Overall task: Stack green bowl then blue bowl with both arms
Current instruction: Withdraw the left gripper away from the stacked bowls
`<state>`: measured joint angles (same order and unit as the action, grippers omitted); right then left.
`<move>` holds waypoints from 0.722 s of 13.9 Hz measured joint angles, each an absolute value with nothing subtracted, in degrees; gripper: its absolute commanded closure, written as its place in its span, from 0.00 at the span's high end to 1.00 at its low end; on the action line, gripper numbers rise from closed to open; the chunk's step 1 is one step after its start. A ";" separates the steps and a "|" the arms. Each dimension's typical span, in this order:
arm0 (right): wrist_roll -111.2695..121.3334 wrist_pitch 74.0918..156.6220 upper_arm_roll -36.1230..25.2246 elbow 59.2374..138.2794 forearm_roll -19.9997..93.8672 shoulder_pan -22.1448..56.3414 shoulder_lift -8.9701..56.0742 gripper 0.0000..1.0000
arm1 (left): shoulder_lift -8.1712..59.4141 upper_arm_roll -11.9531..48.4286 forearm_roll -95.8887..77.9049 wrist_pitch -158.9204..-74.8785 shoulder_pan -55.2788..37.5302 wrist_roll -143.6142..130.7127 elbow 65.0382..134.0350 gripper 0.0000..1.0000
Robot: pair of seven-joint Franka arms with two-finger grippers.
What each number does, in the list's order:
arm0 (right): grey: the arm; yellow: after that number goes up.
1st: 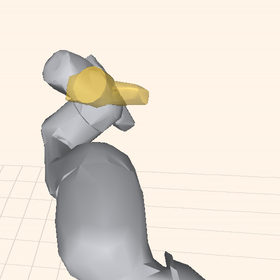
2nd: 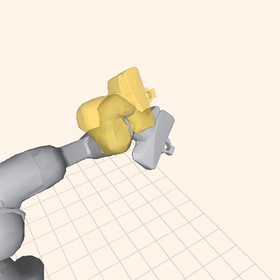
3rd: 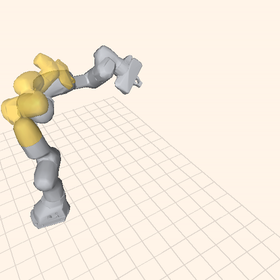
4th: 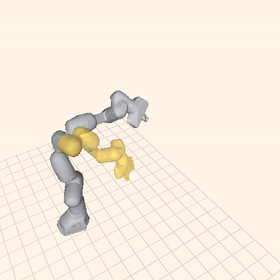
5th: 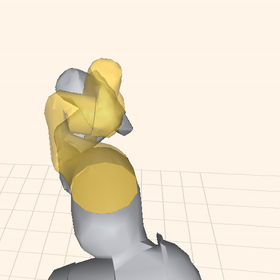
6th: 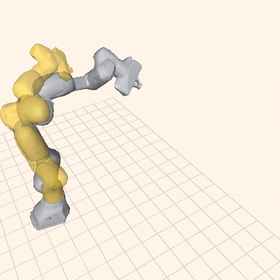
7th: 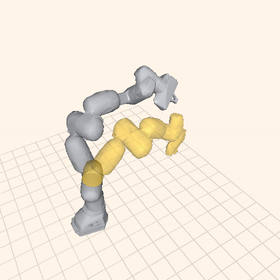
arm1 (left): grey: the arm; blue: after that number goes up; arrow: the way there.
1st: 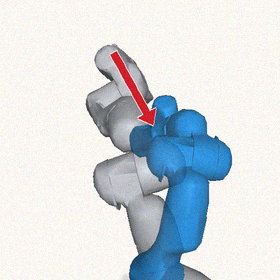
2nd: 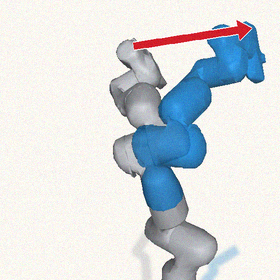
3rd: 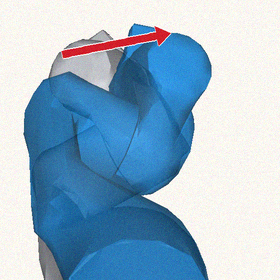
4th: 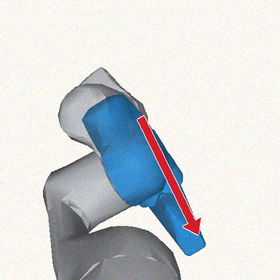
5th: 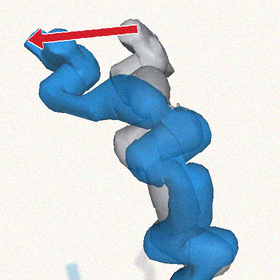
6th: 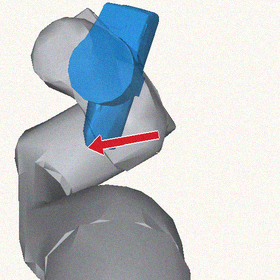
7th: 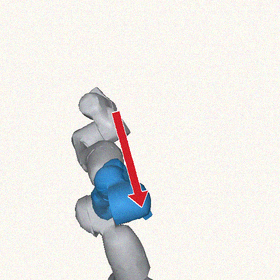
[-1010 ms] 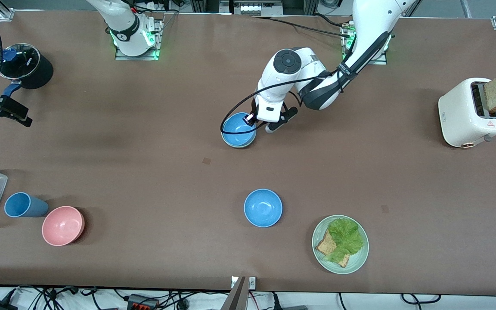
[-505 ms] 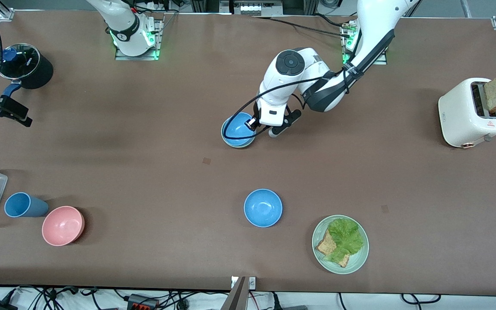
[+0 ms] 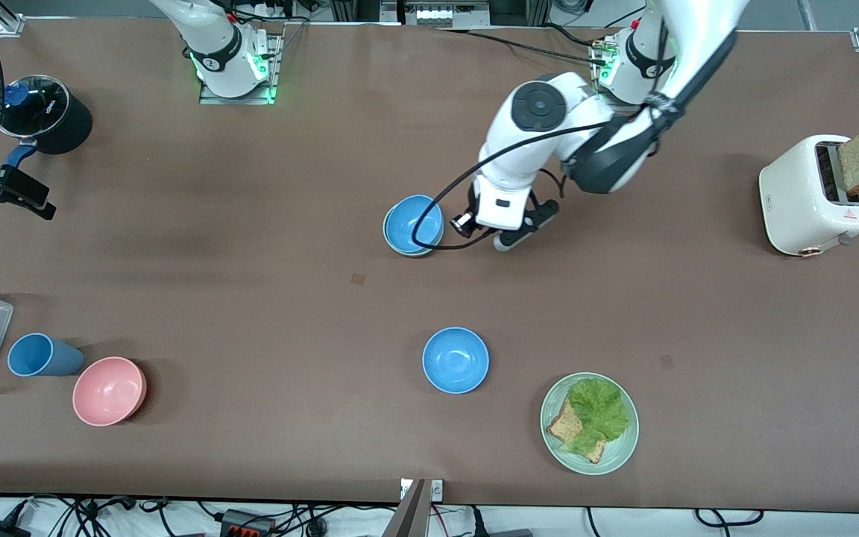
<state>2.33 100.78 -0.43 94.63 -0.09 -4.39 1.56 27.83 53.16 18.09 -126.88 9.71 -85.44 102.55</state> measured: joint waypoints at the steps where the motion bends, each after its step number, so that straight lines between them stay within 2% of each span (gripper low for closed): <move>1: 2.33 100.78 -0.43 94.63 -0.09 -4.39 1.56 1.00 | 27.78 55.16 18.09 -126.40 12.37 -83.30 102.45 0.34; 3: 2.33 100.78 -0.43 94.62 -0.09 -4.39 1.56 1.00 | 27.58 56.58 17.92 -125.05 15.40 -77.79 102.11 0.36; 5: 2.33 100.78 -0.43 94.62 -0.09 -4.39 1.56 1.00 | 25.96 55.37 12.88 -121.90 16.80 -66.92 101.03 0.37; 8: 2.32 100.80 -0.46 94.62 -0.09 -4.41 1.56 1.00 | 18.51 45.77 -1.40 -115.65 17.96 -42.23 100.26 0.40; 10: 2.32 100.81 -0.46 94.61 -0.09 -4.41 1.56 1.00 | 13.61 38.31 -5.56 -111.16 17.95 -28.73 100.30 0.48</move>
